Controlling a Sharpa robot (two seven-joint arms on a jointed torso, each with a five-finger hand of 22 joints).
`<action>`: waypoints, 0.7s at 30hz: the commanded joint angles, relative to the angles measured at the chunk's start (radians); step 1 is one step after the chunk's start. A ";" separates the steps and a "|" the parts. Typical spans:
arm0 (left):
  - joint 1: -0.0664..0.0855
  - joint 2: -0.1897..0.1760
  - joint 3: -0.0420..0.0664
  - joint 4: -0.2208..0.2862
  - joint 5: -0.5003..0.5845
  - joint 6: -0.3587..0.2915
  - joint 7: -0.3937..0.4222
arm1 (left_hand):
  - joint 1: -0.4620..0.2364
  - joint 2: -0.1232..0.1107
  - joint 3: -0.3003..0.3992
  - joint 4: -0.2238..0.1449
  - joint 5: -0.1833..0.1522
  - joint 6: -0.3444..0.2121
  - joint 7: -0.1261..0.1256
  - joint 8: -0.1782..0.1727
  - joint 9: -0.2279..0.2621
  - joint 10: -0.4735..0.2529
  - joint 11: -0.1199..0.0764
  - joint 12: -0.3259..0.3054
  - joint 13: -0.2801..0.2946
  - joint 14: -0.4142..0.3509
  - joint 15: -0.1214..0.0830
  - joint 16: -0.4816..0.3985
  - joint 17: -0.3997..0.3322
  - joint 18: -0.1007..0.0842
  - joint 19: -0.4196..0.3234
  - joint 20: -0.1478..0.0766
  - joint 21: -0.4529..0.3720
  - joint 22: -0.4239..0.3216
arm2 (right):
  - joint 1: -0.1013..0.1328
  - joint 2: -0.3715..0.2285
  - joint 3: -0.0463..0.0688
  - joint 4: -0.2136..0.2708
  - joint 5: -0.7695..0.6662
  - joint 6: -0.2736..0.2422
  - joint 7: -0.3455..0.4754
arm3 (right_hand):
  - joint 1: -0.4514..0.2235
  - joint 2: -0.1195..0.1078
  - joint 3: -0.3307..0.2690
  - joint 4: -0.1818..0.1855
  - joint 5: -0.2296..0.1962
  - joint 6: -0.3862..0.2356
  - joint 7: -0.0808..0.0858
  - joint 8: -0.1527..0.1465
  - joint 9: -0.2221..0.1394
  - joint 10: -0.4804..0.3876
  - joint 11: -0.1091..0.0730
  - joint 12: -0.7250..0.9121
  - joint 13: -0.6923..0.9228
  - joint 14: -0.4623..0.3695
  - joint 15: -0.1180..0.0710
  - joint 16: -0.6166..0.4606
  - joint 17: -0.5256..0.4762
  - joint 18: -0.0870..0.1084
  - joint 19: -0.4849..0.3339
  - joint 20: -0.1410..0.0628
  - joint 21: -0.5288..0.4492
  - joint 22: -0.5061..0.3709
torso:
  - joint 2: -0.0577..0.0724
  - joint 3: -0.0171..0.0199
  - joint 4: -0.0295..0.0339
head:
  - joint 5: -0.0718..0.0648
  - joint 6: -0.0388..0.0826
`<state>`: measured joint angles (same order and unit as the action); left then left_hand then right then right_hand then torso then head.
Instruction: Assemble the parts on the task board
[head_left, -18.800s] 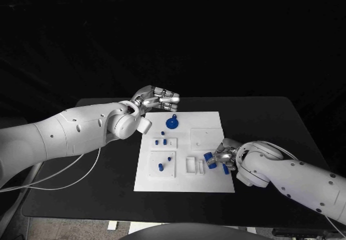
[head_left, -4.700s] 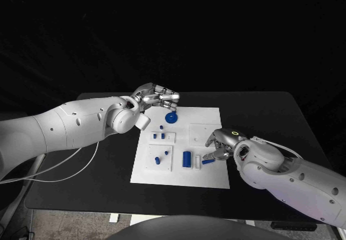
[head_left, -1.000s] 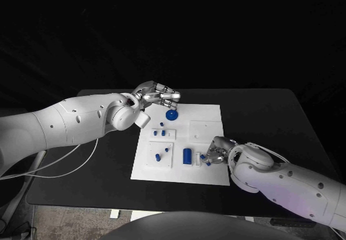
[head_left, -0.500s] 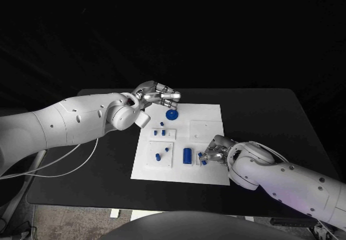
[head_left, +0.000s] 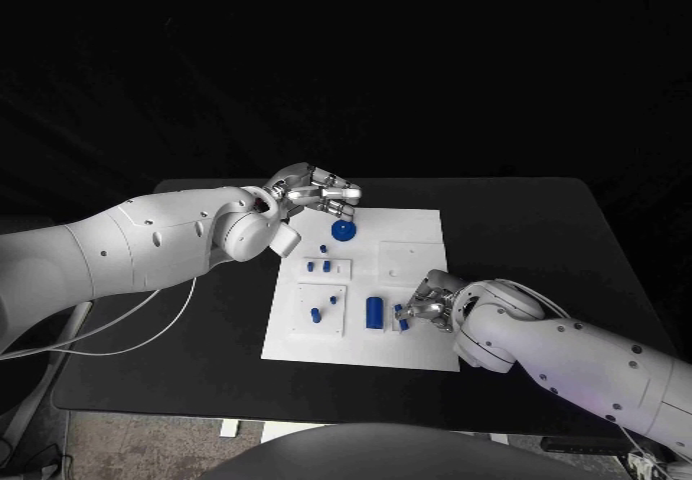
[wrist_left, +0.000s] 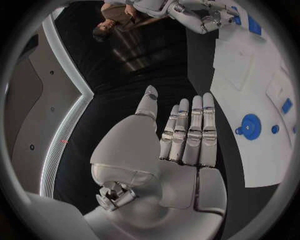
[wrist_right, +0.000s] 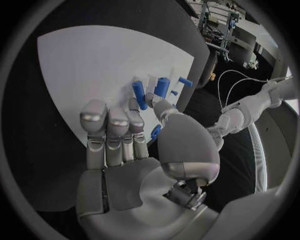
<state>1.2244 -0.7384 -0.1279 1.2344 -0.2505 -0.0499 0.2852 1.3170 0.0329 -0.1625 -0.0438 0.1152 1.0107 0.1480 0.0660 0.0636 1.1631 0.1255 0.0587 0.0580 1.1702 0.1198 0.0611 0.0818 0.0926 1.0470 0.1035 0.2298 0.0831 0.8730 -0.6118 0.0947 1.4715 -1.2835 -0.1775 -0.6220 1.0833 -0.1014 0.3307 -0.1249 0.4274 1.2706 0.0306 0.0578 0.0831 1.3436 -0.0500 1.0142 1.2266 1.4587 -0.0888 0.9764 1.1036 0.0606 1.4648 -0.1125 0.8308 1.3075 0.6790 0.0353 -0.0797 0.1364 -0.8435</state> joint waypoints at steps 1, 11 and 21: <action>0.001 0.002 0.001 0.002 -0.003 0.018 0.002 | -0.006 -0.004 0.003 0.006 -0.007 -0.009 0.001 0.000 0.000 -0.006 -0.002 0.002 0.001 -0.004 -0.001 0.001 0.002 -0.008 -0.005 0.001 0.006 -0.002 | 0.002 0.006 0.000 -0.012 0.036 0.113 -0.023 | -0.006 0.008 -0.015 0.001 0.011 -0.007 0.002 0.006 -0.002 -0.002 0.002 -0.005 -0.001 -0.001 -0.008 -0.005 0.001 -0.011 0.039 -0.006 -0.009 0.102 | 0.000 -0.0006 0.0000 | 0.000 0.000; 0.001 0.004 0.001 0.002 -0.004 0.021 -0.002 | -0.007 -0.005 0.004 0.007 -0.007 -0.009 0.001 0.000 0.000 -0.007 -0.001 0.002 0.001 -0.005 0.000 0.001 0.002 -0.008 -0.006 0.001 0.006 -0.002 | 0.006 0.020 0.000 -0.023 0.033 0.145 -0.027 | -0.012 0.015 -0.029 0.003 -0.007 -0.005 0.001 0.006 -0.002 0.000 0.002 0.001 0.004 0.000 -0.007 -0.003 0.005 -0.012 0.040 -0.005 -0.007 0.103 | 0.000 -0.0008 0.0005 | -0.002 0.001; 0.001 0.004 0.000 0.002 -0.007 0.023 -0.006 | -0.007 -0.005 0.004 0.008 -0.008 -0.009 0.001 0.000 0.000 -0.007 -0.001 0.002 0.001 -0.006 0.000 0.001 0.002 -0.008 -0.006 0.001 0.005 -0.002 | 0.007 0.027 0.000 -0.022 0.025 0.108 -0.011 | -0.019 0.027 -0.046 0.036 -0.069 0.003 -0.003 0.006 0.000 0.009 0.001 0.013 0.010 0.002 -0.007 0.000 0.009 -0.013 0.042 -0.005 -0.002 0.104 | 0.000 -0.0004 0.0000 | -0.001 0.002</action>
<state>1.2243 -0.7364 -0.1281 1.2342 -0.2534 -0.0432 0.2771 1.3170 0.0329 -0.1597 -0.0410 0.1112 1.0107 0.1480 0.0660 0.0636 1.1631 0.1255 0.0587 0.0580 1.1702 0.1198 0.0611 0.0826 0.0927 1.0470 0.1035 0.2298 0.0824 0.8825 -0.5881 0.0963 1.4486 -1.2573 -0.0761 -0.6393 1.0636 -0.0816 0.2856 -0.0934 0.3600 1.2698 0.0315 0.0589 0.0834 1.3454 -0.0482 1.0229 1.2364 1.4587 -0.0887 0.9767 1.1117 0.0606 1.4648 -0.1124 0.8250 1.3074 0.6789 0.0343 -0.0794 0.1344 -0.8422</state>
